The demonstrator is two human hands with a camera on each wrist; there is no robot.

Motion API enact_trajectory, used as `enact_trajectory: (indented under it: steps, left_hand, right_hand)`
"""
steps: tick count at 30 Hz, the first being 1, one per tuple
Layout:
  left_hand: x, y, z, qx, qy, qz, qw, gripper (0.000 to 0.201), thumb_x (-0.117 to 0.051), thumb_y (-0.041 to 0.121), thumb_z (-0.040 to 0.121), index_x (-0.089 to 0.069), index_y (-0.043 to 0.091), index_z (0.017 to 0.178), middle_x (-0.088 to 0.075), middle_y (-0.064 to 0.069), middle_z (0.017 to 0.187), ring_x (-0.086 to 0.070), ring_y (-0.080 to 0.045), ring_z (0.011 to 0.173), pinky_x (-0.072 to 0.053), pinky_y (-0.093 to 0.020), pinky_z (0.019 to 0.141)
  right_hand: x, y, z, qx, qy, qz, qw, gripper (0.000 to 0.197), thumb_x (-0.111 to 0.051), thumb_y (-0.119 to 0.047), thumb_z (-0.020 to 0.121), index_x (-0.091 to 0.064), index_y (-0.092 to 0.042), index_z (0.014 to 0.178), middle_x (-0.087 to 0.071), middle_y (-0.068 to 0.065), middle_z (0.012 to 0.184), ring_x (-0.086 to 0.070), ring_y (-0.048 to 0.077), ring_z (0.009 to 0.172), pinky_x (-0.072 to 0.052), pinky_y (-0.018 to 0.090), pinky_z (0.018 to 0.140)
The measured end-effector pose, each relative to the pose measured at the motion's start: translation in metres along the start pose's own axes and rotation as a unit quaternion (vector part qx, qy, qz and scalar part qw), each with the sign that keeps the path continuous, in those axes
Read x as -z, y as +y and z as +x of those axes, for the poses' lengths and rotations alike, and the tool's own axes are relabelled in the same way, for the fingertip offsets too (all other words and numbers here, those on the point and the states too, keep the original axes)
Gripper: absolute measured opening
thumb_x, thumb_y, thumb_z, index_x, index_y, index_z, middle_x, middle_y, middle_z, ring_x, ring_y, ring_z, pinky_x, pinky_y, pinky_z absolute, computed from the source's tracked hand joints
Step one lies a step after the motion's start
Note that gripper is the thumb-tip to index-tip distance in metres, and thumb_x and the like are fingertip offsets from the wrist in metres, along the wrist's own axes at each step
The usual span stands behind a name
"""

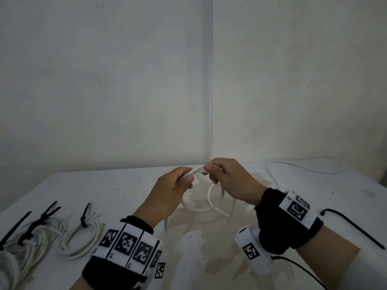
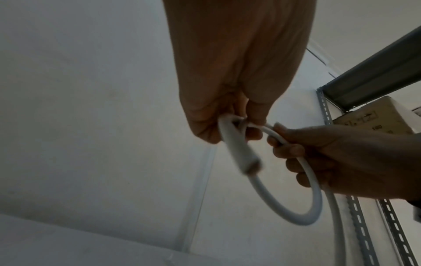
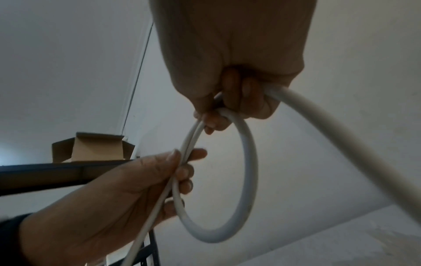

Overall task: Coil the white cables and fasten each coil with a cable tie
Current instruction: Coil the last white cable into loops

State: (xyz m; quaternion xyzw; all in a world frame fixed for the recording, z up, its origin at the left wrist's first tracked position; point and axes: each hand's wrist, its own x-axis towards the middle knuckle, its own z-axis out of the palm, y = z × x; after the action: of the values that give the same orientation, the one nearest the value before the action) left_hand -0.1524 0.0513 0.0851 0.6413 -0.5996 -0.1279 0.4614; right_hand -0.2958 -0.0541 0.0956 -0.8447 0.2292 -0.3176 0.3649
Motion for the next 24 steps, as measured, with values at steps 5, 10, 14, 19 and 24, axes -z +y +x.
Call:
enact_trajectory:
  steps: [5, 10, 14, 19, 24]
  left_hand:
    - [0.002, 0.001, -0.002, 0.031, 0.004, -0.001, 1.000, 0.017, -0.039, 0.018, 0.097, -0.055, 0.022, 0.090, -0.055, 0.005, 0.067, -0.053, 0.000, 0.059, -0.038, -0.006, 0.054]
    - [-0.004, 0.001, -0.006, 0.019, -0.008, 0.018, 1.000, 0.019, -0.038, 0.026, 0.097, -0.054, 0.019, 0.093, -0.045, 0.005, 0.063, -0.043, -0.012, 0.059, -0.038, -0.027, 0.063]
    - [-0.005, 0.002, -0.007, 0.026, -0.007, -0.024, 0.999, 0.018, -0.040, 0.026, 0.097, -0.054, 0.028, 0.086, -0.044, 0.007, 0.063, -0.042, -0.010, 0.057, -0.038, -0.027, 0.062]
    - [-0.004, 0.010, -0.008, 0.052, -0.012, -0.132, 0.990, 0.022, -0.037, 0.017, 0.098, -0.058, 0.017, 0.092, -0.059, 0.001, 0.074, -0.054, -0.001, 0.052, -0.047, -0.014, 0.057]
    - [-0.004, 0.012, -0.013, 0.087, 0.006, -0.212, 0.973, 0.028, -0.034, 0.020, 0.099, -0.061, 0.012, 0.098, -0.068, 0.001, 0.086, -0.065, -0.006, 0.065, -0.056, -0.026, 0.071]
  right_hand:
    - [0.001, 0.004, -0.003, -0.036, 0.002, 0.030, 0.999, 0.037, -0.043, -0.020, 0.097, -0.064, 0.006, 0.081, -0.055, -0.014, 0.052, -0.048, -0.007, 0.047, -0.034, 0.009, 0.052]
    - [0.000, -0.005, -0.007, -0.014, -0.052, -0.011, 0.999, 0.025, -0.039, -0.017, 0.098, -0.064, -0.017, 0.095, -0.062, -0.008, 0.084, -0.049, -0.004, 0.058, -0.035, 0.010, 0.058]
    - [0.002, -0.008, -0.007, 0.009, -0.064, -0.064, 0.996, 0.022, -0.047, -0.029, 0.095, -0.061, -0.028, 0.079, -0.060, -0.012, 0.068, -0.047, 0.000, 0.057, -0.035, 0.017, 0.060]
    - [0.007, -0.009, -0.005, 0.015, -0.052, -0.037, 0.998, 0.023, -0.051, -0.020, 0.094, -0.068, -0.017, 0.078, -0.064, -0.012, 0.065, -0.048, 0.000, 0.057, -0.037, 0.013, 0.059]
    - [0.009, -0.008, -0.006, 0.008, -0.050, 0.014, 0.999, 0.019, -0.051, -0.014, 0.094, -0.069, -0.011, 0.091, -0.069, -0.006, 0.077, -0.059, 0.009, 0.081, -0.043, 0.020, 0.077]
